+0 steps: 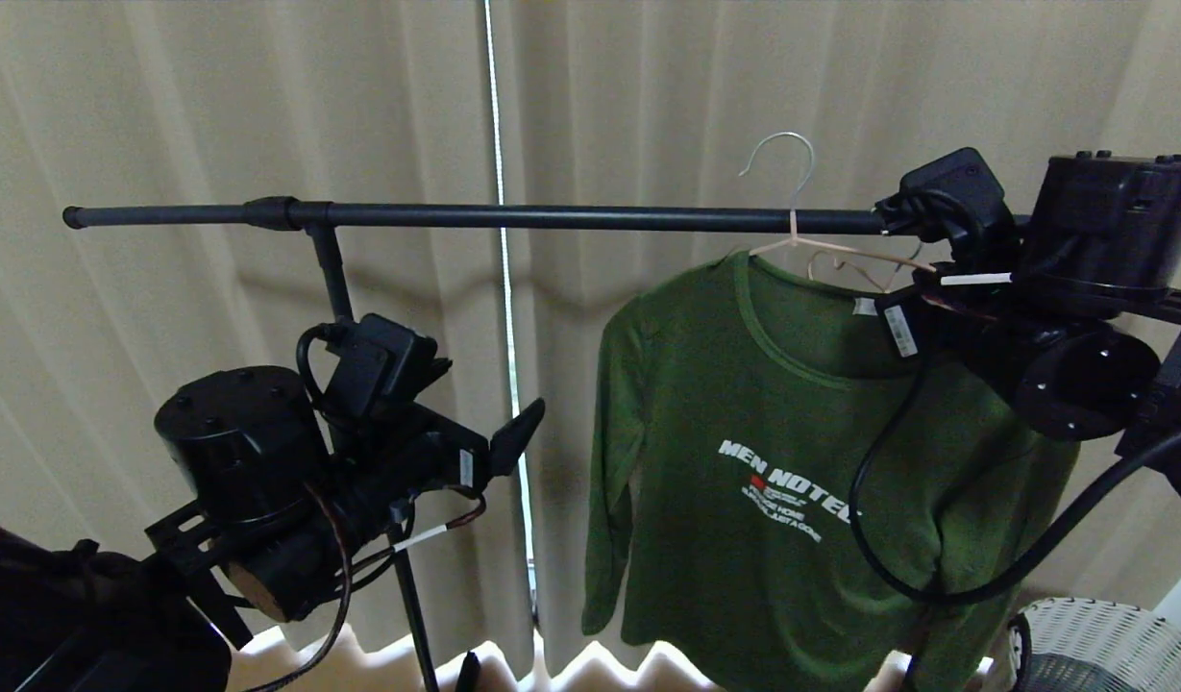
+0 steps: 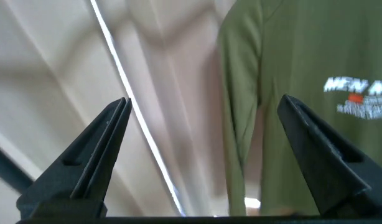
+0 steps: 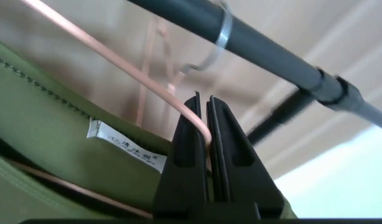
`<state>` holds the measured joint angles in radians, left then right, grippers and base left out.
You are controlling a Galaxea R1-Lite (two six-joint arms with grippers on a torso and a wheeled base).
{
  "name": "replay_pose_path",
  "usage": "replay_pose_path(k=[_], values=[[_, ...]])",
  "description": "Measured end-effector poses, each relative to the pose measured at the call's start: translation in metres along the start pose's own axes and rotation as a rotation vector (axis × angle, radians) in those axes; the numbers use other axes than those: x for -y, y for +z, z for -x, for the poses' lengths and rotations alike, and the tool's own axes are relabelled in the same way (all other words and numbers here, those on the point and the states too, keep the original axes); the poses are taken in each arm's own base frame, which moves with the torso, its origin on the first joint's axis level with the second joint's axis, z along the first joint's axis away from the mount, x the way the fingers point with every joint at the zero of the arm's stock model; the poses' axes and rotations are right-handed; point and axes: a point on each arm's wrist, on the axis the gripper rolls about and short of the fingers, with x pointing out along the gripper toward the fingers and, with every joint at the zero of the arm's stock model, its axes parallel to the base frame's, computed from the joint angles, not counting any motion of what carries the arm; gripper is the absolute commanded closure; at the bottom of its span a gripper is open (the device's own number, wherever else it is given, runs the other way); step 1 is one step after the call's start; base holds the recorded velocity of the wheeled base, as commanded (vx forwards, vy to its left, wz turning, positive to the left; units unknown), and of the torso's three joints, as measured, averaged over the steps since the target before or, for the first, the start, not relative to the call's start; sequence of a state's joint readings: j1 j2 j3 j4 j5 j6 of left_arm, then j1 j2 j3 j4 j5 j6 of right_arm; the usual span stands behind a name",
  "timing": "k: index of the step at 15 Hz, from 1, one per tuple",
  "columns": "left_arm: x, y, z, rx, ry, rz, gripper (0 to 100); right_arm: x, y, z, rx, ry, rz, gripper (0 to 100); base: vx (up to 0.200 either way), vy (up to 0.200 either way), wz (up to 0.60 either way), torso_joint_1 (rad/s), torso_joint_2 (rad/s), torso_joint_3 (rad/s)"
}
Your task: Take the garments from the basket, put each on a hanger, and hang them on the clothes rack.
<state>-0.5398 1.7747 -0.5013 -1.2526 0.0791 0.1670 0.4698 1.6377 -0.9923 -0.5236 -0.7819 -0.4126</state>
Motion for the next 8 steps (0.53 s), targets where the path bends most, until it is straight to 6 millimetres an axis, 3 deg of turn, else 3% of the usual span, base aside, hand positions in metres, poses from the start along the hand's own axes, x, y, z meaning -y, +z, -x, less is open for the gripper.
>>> replay_pose_path(k=[8], values=[[0.001, 0.002, 0.017, 0.0, -0.011, 0.0, 0, -0.009, -0.014, -0.019, -0.122, -0.075, 0.105, 100, 0.0, 0.0, 0.0, 0.0, 0.0, 0.0]])
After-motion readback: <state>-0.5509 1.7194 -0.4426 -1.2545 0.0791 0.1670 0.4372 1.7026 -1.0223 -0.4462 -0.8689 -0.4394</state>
